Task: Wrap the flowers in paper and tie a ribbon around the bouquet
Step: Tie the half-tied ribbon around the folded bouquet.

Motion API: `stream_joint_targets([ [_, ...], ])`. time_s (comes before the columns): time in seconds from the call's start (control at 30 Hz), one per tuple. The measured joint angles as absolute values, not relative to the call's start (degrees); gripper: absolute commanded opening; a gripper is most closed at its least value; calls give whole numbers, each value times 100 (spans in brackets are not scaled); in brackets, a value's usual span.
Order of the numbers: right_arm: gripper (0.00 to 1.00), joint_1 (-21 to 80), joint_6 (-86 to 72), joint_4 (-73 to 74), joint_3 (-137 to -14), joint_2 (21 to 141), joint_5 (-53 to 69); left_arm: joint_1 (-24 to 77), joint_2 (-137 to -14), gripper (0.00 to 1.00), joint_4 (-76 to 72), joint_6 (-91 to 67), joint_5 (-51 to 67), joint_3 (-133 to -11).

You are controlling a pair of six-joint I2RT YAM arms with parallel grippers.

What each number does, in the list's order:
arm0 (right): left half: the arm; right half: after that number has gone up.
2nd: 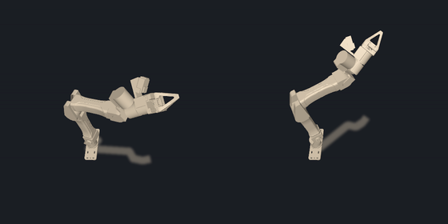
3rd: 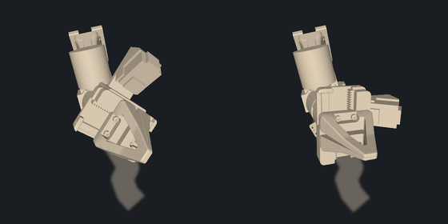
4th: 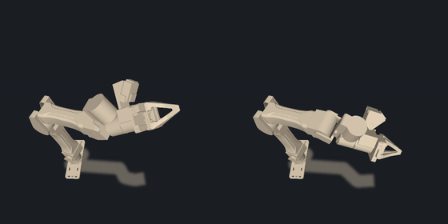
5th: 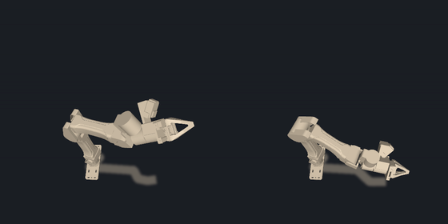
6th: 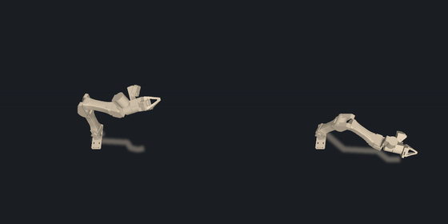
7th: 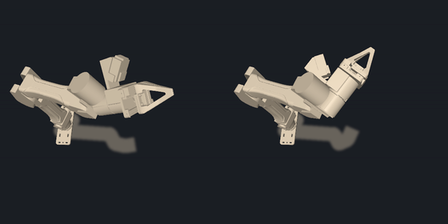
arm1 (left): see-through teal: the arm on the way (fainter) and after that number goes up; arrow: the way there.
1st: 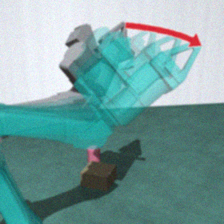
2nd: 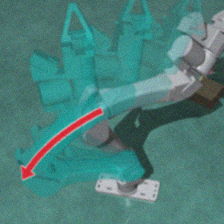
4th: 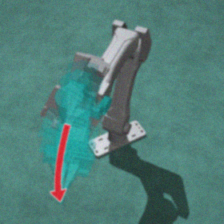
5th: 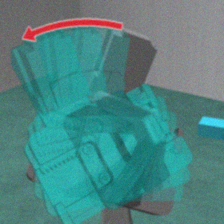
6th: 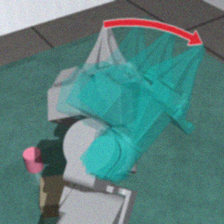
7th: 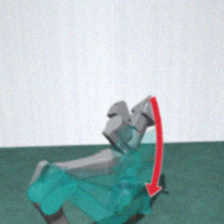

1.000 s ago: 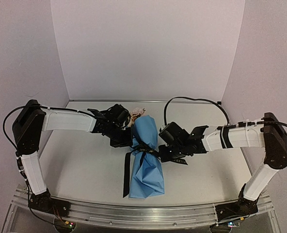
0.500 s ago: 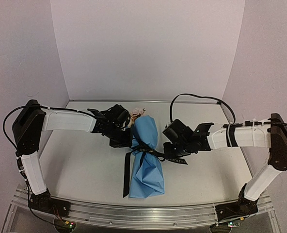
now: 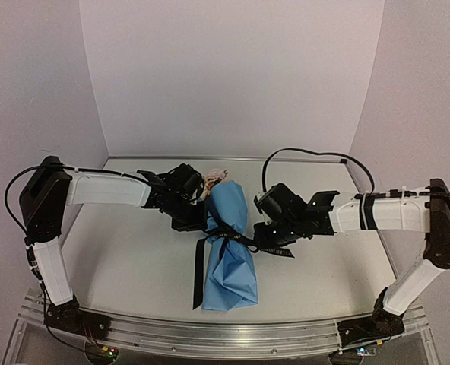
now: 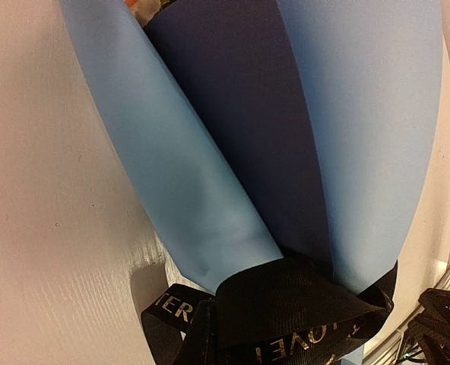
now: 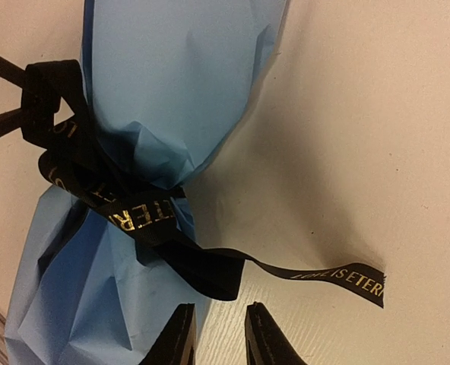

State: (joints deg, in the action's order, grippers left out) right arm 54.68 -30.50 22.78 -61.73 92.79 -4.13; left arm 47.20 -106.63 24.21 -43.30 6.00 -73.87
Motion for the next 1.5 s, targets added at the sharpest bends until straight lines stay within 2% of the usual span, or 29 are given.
stream_joint_targets([
  [0.57,24,5468,-2979,2072,-6278,10044,-381,4720,-10663,0,2421,-4331,621,-7387],
  [0.7,17,5468,-2971,2030,-6419,10135,-417,4720,-10663,0,2421,-4331,637,-7387],
  [0.87,0,5468,-2987,2009,-6515,10138,-490,4720,-10663,0,2421,-4331,644,-7387],
  [1.5,0,5413,-3323,2384,-6320,9636,-1031,4652,-10387,0,2508,-4344,565,-7144],
])
